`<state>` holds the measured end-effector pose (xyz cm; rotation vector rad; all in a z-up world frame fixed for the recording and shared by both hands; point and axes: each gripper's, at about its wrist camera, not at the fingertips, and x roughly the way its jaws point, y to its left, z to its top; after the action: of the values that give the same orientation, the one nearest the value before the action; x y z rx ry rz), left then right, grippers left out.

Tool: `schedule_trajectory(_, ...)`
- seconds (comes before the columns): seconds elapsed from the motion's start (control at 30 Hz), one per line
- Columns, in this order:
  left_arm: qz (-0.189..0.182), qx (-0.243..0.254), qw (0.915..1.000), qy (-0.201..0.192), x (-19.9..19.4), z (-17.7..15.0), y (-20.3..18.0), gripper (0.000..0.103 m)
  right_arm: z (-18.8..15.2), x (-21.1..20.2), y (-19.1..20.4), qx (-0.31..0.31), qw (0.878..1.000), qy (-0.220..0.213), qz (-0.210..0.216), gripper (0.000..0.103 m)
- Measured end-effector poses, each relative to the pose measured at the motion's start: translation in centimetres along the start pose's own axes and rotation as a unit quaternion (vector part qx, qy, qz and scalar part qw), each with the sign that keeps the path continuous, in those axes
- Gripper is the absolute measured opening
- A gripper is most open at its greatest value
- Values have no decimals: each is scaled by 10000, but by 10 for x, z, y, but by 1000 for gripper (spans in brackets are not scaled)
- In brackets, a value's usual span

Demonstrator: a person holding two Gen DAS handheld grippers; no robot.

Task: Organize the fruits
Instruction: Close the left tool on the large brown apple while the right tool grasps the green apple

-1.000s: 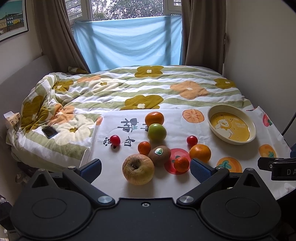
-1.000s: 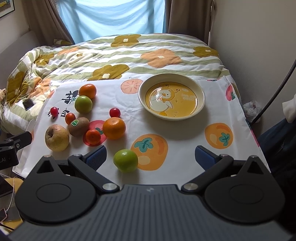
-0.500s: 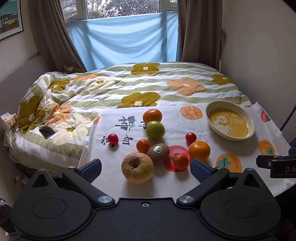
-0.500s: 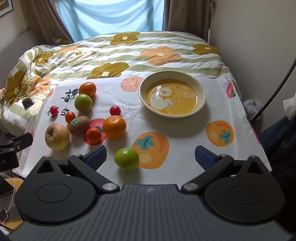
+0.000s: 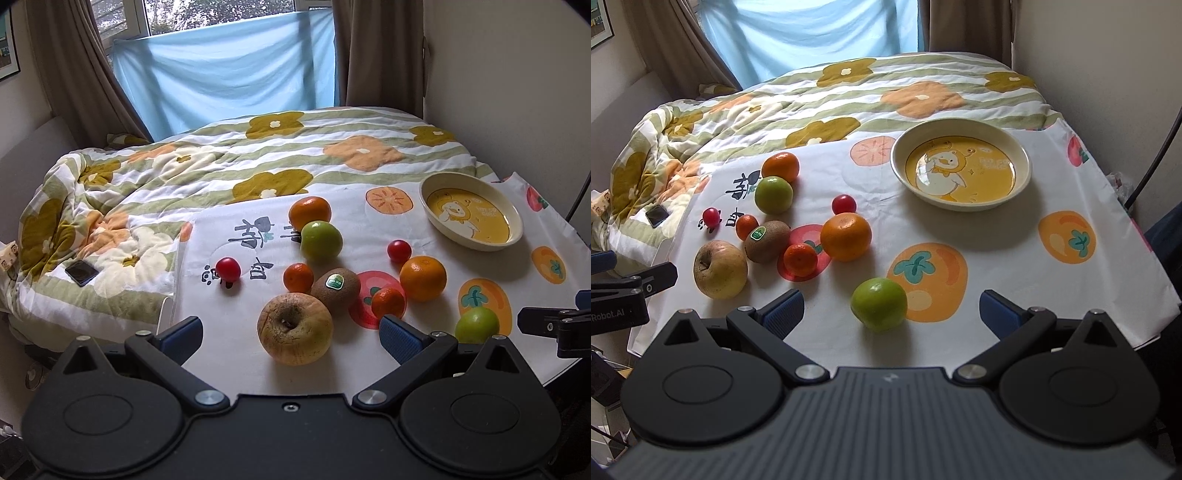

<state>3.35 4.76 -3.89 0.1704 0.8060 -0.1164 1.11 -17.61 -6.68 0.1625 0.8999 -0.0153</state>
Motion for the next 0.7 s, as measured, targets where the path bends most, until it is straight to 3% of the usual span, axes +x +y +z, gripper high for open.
schedule_trajectory(0.3, -42, 425, 9990, 92, 58, -19, 2, 102, -18, 51, 9, 240, 9996, 100, 82, 103)
schedule_trajectory(0.7, -264, 403, 9985, 274, 105, -28, 3, 93, -32, 91, 12, 324, 9993, 201, -31, 103)
